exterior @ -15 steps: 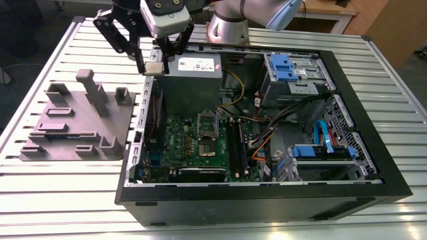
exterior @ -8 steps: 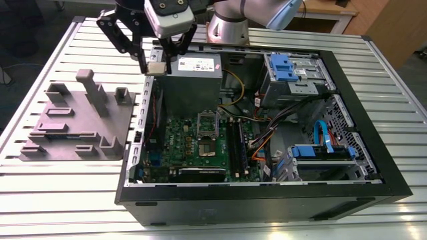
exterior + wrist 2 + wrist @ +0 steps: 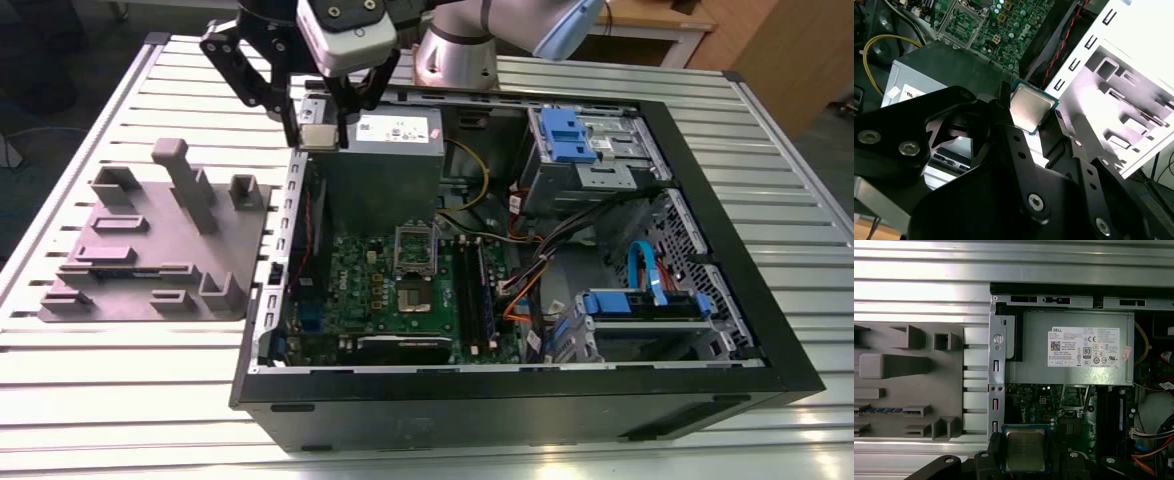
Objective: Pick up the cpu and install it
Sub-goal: 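Pick up the cpu and move it towards the insertion slot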
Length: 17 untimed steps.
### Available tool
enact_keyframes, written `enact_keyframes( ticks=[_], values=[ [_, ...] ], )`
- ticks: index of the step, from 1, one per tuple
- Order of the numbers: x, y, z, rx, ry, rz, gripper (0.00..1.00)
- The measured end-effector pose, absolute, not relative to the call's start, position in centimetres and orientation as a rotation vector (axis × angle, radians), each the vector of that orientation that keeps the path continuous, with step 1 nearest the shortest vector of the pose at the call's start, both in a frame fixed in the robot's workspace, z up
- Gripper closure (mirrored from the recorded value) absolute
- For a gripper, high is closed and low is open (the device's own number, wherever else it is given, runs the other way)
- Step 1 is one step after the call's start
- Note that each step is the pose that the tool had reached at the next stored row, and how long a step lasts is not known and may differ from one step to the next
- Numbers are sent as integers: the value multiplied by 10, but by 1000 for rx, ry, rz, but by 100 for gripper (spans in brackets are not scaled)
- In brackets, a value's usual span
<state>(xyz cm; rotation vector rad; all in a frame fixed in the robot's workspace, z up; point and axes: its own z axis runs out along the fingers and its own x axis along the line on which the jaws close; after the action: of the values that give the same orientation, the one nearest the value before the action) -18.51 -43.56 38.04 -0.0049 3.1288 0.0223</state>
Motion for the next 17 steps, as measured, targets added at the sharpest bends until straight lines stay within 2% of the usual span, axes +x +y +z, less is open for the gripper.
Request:
enact_keyframes(
  ticks=[17],
  values=[
    [-175, -436, 380, -5, 3129, 22, 53]
  ],
)
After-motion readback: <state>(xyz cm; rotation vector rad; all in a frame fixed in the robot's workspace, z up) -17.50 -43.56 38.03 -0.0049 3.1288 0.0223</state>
